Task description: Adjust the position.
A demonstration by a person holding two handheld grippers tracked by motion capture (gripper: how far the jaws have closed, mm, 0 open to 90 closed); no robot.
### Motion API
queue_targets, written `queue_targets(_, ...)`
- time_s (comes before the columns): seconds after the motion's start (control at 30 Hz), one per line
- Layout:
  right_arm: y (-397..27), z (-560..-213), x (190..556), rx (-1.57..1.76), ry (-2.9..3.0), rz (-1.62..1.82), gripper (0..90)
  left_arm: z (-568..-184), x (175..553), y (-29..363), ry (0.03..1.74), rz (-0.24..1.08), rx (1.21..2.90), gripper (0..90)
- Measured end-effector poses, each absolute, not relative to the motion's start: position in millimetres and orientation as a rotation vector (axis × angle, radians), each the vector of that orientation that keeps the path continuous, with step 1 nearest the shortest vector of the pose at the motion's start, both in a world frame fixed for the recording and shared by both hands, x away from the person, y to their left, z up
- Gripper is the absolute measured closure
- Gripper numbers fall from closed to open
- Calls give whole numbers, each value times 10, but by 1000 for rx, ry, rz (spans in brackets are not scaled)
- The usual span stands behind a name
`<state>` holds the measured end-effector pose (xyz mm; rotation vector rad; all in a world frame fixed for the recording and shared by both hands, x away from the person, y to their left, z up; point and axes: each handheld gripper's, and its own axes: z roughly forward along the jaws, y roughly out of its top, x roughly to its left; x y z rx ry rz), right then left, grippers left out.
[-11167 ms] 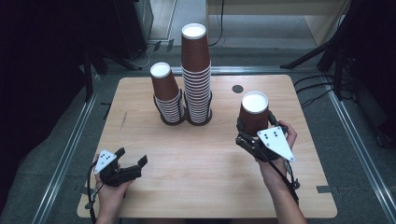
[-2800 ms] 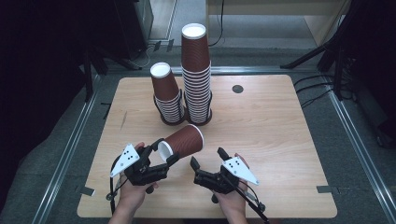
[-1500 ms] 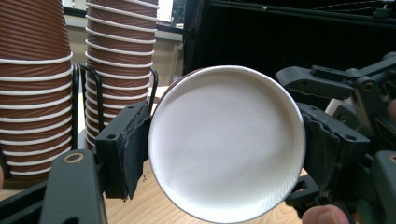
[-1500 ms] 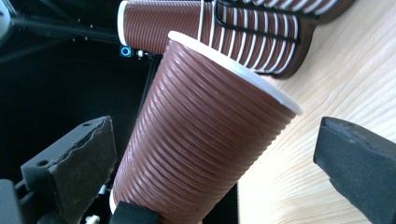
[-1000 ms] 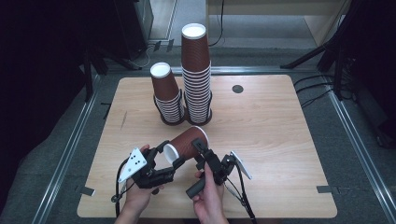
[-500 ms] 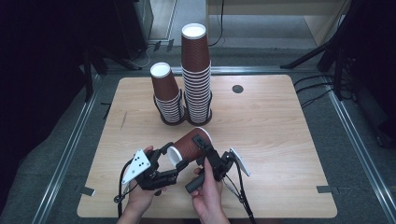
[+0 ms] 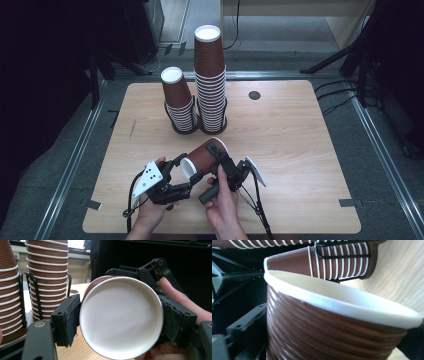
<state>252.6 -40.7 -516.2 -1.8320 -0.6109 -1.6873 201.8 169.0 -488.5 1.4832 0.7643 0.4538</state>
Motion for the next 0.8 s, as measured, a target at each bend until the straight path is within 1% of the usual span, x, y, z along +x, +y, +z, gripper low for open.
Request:
queue_targets(0.2, -420, -5156, 2531, -1825, -614, -1678, 61, -4887, 2018, 1693, 761, 453, 1484, 238)
queue_targets(0.57, -418, -5147, 2521, -1816, -640, -1706, 68, -4894, 2017, 1712, 753, 442, 1489, 229)
queue_targets(0.63, -416, -5141, 2518, -1823, -655, -1729, 68, -4890, 2014, 1714, 749, 439, 1485, 212)
queue_targets(0.8, -437, -5114, 2520, -1843, -662, -1769, 68, -4889, 2028, 1735, 775, 432, 1488, 137)
